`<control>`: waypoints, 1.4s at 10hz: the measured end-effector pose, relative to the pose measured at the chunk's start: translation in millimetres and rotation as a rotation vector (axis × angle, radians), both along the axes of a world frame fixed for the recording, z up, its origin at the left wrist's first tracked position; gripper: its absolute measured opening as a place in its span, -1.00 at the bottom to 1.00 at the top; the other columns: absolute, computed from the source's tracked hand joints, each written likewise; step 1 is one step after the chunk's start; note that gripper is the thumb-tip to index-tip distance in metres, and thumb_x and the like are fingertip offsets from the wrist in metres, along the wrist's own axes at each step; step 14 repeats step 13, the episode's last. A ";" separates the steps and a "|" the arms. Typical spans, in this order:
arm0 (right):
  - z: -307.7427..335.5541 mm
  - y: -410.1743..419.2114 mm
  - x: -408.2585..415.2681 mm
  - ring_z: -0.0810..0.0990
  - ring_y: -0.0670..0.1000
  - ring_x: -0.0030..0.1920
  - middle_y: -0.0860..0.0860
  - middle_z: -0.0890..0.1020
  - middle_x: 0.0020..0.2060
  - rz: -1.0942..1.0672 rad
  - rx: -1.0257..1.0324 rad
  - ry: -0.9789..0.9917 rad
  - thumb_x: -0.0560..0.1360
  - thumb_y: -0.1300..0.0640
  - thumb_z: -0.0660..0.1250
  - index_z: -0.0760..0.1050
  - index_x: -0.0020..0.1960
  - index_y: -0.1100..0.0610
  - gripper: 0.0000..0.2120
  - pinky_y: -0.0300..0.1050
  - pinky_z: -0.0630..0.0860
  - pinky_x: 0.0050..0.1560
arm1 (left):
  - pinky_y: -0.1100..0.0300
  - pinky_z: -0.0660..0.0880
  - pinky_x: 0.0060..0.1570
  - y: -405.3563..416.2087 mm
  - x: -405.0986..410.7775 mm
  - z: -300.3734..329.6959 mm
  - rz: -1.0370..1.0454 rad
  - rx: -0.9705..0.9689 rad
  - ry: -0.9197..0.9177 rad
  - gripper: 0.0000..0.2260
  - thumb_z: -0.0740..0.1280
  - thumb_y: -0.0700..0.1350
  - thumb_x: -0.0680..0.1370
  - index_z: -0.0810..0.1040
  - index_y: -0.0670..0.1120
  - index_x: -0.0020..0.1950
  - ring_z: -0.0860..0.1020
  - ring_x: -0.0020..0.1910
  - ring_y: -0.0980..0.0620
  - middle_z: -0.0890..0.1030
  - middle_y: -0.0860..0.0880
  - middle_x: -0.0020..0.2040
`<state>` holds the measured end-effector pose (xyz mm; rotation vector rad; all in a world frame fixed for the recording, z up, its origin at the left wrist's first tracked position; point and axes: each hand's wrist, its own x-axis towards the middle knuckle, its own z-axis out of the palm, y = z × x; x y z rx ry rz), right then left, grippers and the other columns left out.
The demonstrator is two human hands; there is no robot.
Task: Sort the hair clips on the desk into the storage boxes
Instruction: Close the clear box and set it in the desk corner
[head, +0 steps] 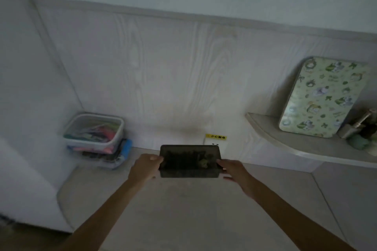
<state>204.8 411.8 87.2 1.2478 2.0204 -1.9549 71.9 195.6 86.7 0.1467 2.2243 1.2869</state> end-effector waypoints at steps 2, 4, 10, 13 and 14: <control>53.0 -70.7 -109.1 0.57 0.03 -0.05 0.12 0.60 0.06 0.186 0.012 0.167 0.53 0.07 0.28 0.52 0.07 0.21 -0.77 -0.12 0.35 0.02 | 0.22 0.55 -0.42 -99.1 -76.4 66.0 -0.004 0.235 0.181 -0.70 0.63 -0.22 0.12 0.59 -0.14 -0.28 0.59 -0.44 -0.03 0.60 -0.09 -0.37; 67.2 -146.4 -190.4 0.54 0.12 0.19 0.16 0.55 0.21 0.281 -0.027 0.168 0.53 0.06 0.29 0.44 0.26 0.30 -0.59 -0.07 0.39 0.17 | -0.16 0.47 0.19 -159.0 -142.7 56.4 0.399 0.040 0.360 -0.67 0.34 -0.12 0.53 0.48 -0.20 0.27 0.55 0.11 -0.23 0.54 -0.21 0.20; 18.2 -226.1 -242.7 0.61 0.06 -0.07 0.08 0.65 -0.14 0.019 0.118 0.299 0.58 0.13 0.13 0.59 0.03 0.16 -0.74 0.07 0.55 0.09 | 0.06 0.55 -0.02 -171.6 -183.1 2.0 0.172 -0.337 1.110 -0.80 0.29 -0.11 0.56 0.63 -0.09 0.12 0.57 0.16 -0.10 0.64 -0.07 0.12; 35.6 -213.3 -246.5 0.62 0.23 -0.02 0.26 0.64 -0.06 0.109 0.204 0.259 0.55 0.18 0.21 0.59 -0.09 0.15 -0.82 0.18 0.53 0.14 | 0.06 0.56 -0.01 -171.7 -192.8 1.8 0.110 -0.421 1.096 -0.76 0.26 -0.09 0.58 0.59 -0.10 0.19 0.51 0.25 -0.09 0.61 -0.07 0.20; 35.6 -213.3 -246.5 0.62 0.23 -0.02 0.26 0.64 -0.06 0.109 0.204 0.259 0.55 0.18 0.21 0.59 -0.09 0.15 -0.82 0.18 0.53 0.14 | 0.06 0.56 -0.01 -171.7 -192.8 1.8 0.110 -0.421 1.096 -0.76 0.26 -0.09 0.58 0.59 -0.10 0.19 0.51 0.25 -0.09 0.61 -0.07 0.20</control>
